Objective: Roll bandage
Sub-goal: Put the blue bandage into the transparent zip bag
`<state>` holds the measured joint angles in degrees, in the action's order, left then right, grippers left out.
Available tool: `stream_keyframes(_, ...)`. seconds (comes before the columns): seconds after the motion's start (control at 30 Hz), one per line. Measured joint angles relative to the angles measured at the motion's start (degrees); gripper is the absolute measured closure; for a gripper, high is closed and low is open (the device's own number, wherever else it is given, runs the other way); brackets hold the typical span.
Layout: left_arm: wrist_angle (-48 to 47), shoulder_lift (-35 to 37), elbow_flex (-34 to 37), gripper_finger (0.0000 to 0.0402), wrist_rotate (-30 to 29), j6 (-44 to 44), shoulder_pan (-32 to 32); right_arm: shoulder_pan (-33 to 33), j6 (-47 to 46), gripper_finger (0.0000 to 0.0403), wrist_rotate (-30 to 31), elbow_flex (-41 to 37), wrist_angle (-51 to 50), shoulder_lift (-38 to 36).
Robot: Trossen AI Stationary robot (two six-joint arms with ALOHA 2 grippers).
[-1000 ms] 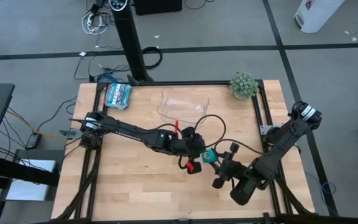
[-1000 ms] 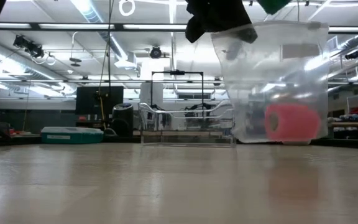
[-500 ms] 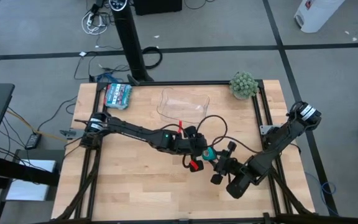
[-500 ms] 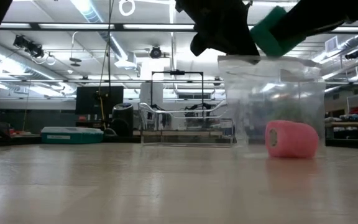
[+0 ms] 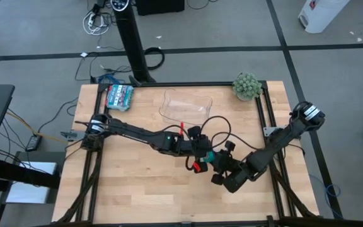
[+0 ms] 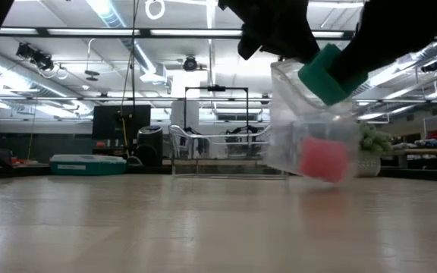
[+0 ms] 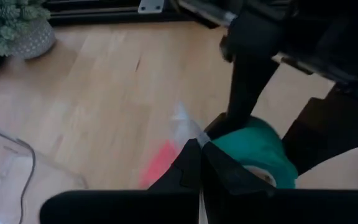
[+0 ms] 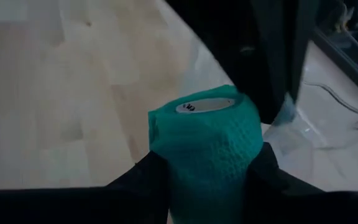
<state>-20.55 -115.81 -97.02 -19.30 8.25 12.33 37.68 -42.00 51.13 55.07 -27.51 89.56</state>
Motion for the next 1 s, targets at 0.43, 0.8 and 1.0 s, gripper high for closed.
stream_keyframes(0.43, -3.0, 0.2, -0.1, 0.0396, 0.4, 2.5, 0.4, -3.7, -11.1, 0.0269, -1.7, 0.0, 3.0, -0.9)
stream_keyframes(0.8, -0.2, 0.0, -0.1, 0.0396, 0.1, 1.9, 1.1, -2.4, -22.3, 0.0272, -5.1, 0.2, -1.8, -3.8)
stream_keyframes(1.0, 3.2, 0.5, -0.1, 0.0396, 1.2, -5.8, 1.4, 0.7, -16.2, 0.0271, -1.9, 0.0, -3.7, -6.3)
